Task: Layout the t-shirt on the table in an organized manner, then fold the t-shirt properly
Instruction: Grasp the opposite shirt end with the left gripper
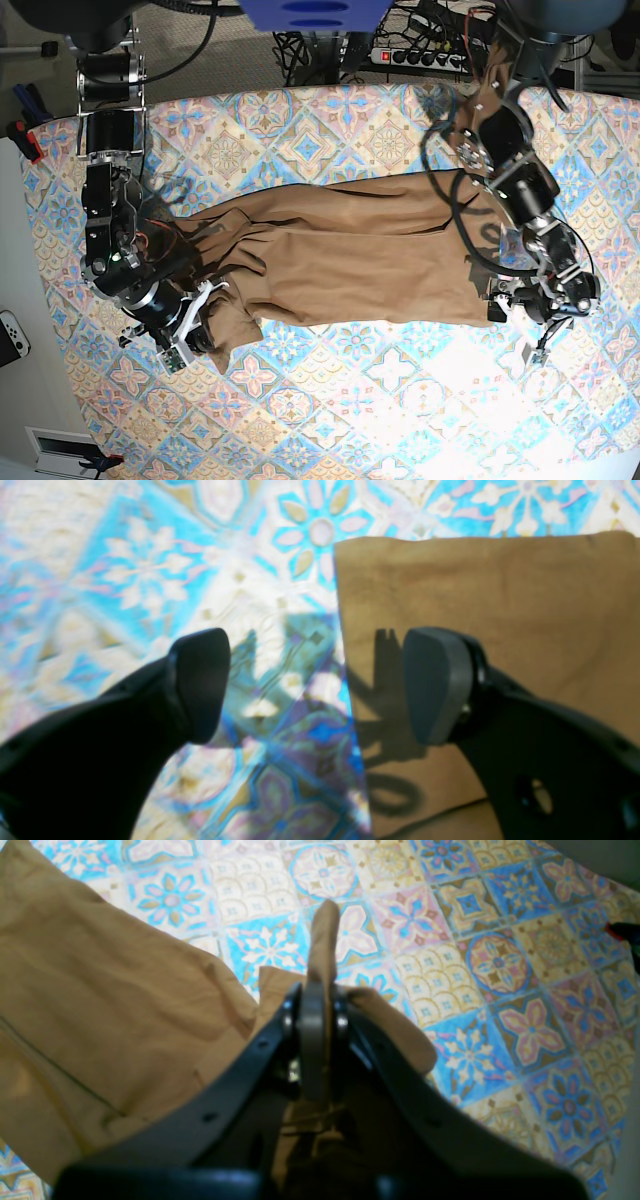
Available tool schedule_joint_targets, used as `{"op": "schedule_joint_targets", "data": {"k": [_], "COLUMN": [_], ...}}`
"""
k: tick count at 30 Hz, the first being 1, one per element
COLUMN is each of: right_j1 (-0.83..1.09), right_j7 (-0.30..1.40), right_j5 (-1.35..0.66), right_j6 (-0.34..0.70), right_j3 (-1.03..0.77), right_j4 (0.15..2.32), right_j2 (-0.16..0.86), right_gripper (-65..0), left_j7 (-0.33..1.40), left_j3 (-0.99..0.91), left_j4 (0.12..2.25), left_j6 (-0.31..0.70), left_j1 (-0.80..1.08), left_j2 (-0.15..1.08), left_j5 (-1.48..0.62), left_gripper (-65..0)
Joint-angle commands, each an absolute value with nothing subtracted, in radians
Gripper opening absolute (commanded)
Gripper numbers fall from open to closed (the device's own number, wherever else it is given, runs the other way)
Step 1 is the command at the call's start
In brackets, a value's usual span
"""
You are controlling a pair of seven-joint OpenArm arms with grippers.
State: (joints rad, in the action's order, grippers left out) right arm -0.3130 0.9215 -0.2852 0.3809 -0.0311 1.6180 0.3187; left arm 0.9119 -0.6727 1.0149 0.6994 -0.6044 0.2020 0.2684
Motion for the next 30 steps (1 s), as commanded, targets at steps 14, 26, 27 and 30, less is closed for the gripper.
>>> {"op": "schedule_joint_targets", "data": {"k": [14, 26, 27, 30], "right_j1": [-0.341, -0.341, -0.341, -0.341], "right_j7": [0.897, 0.934, 0.931, 0.928], "right_j5": [-0.297, -0.297, -0.297, -0.297], "right_j6": [0.38, 0.38, 0.38, 0.38], "right_j3": [-0.038, -0.038, -0.038, -0.038], "right_j4": [1.646, 1.647, 1.647, 1.647], "right_j2": [0.329, 0.329, 0.329, 0.329], "right_gripper": [-65.0, -65.0, -65.0, -65.0], "left_j7": [0.567, 0.564, 0.562, 0.524], "left_j3": [-0.664, -0.536, -0.516, -0.499], "left_j4": [0.57, 0.567, 0.567, 0.567], "left_j6": [0.698, 0.698, 0.698, 0.698], "left_j1": [-0.702, -0.644, -0.631, -0.616], "left_j2": [0.282, 0.302, 0.295, 0.268], "left_j5": [0.223, 0.217, 0.214, 0.222], "left_gripper": [-13.6, -19.5, -24.1, -42.7]}}
